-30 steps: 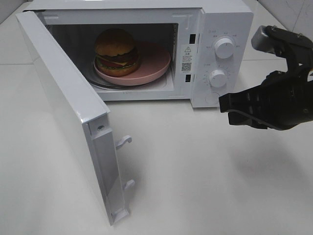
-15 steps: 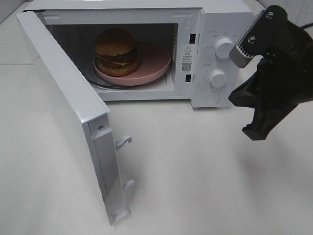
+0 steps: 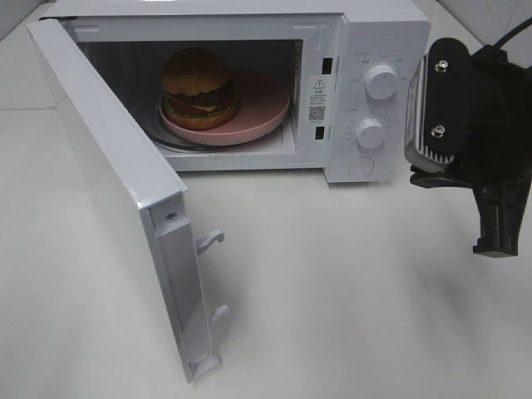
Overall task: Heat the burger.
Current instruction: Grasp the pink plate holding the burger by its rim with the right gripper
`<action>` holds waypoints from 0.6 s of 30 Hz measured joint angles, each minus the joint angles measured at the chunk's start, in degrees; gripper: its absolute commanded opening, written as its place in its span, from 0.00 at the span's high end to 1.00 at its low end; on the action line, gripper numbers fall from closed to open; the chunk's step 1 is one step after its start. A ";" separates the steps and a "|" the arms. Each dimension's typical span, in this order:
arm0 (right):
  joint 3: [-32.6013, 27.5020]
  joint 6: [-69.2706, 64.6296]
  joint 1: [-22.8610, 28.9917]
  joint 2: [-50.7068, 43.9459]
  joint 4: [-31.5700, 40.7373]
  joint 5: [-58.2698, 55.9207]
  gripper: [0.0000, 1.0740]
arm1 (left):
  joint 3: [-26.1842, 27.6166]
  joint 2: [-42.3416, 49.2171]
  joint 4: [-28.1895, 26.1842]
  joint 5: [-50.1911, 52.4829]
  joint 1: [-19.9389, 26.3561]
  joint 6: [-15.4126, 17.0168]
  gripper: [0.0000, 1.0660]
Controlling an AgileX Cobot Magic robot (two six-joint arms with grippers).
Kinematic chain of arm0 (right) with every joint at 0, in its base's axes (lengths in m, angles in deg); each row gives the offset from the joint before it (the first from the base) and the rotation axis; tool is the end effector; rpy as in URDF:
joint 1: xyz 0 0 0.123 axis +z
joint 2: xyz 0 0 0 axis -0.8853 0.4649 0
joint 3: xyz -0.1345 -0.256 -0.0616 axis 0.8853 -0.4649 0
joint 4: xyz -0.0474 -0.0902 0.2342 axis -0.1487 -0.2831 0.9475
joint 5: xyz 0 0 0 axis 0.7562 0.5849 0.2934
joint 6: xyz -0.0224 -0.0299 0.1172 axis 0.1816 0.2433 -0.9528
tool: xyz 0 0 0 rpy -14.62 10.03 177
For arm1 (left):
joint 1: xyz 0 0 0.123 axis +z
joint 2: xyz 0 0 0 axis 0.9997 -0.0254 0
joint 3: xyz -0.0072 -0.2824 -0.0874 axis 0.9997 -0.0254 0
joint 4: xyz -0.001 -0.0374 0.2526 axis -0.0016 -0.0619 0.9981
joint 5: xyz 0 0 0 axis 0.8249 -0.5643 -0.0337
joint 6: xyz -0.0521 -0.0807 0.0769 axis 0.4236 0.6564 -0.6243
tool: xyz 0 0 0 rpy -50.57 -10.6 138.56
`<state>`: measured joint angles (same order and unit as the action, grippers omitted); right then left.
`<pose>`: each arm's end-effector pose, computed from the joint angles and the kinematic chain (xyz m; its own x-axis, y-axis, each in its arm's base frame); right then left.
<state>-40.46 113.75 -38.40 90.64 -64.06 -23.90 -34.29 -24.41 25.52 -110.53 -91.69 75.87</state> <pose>0.2415 0.1098 0.2424 0.0376 -0.9456 -0.3231 -0.8080 0.1615 -0.5667 0.0110 -0.0146 0.2675 -0.4565 0.0161 -0.8896 0.1523 0.9865 -0.0602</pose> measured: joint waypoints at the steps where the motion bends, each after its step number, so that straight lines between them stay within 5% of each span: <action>1: 0.00 -0.11 0.00 0.00 -0.63 -0.06 0.75 | 0.00 0.00 0.00 0.00 0.00 0.00 0.06; 2: 0.00 -0.11 0.00 0.00 -0.63 -0.06 0.75 | 0.00 0.00 0.00 0.00 0.00 0.00 0.06; 4: 0.00 -0.34 0.00 0.00 -1.89 -0.11 0.47 | 0.00 0.00 0.00 0.00 0.00 0.00 0.06; 5: 0.00 -0.34 0.00 0.00 -1.89 -0.11 0.47 | 0.00 0.00 0.00 0.00 0.00 0.00 0.06; 6: 0.00 -0.46 0.00 0.00 -3.04 -0.11 0.25 | 0.00 0.00 0.00 0.00 0.00 0.00 0.06; 7: 0.00 -0.46 0.00 0.00 -3.04 -0.11 0.25 | 0.00 0.00 0.00 0.00 0.00 0.00 0.06; 8: 0.00 -0.63 0.00 0.00 -4.07 -0.11 0.09 | 0.00 0.00 0.00 0.00 0.00 0.00 0.06; 18: 0.00 -1.55 0.00 0.00 -10.54 -0.63 0.10 | 0.00 0.00 0.00 0.00 0.00 0.00 0.06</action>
<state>-40.46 112.21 -38.40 90.64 -74.60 -24.53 -34.29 -24.41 25.52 -110.53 -91.69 75.87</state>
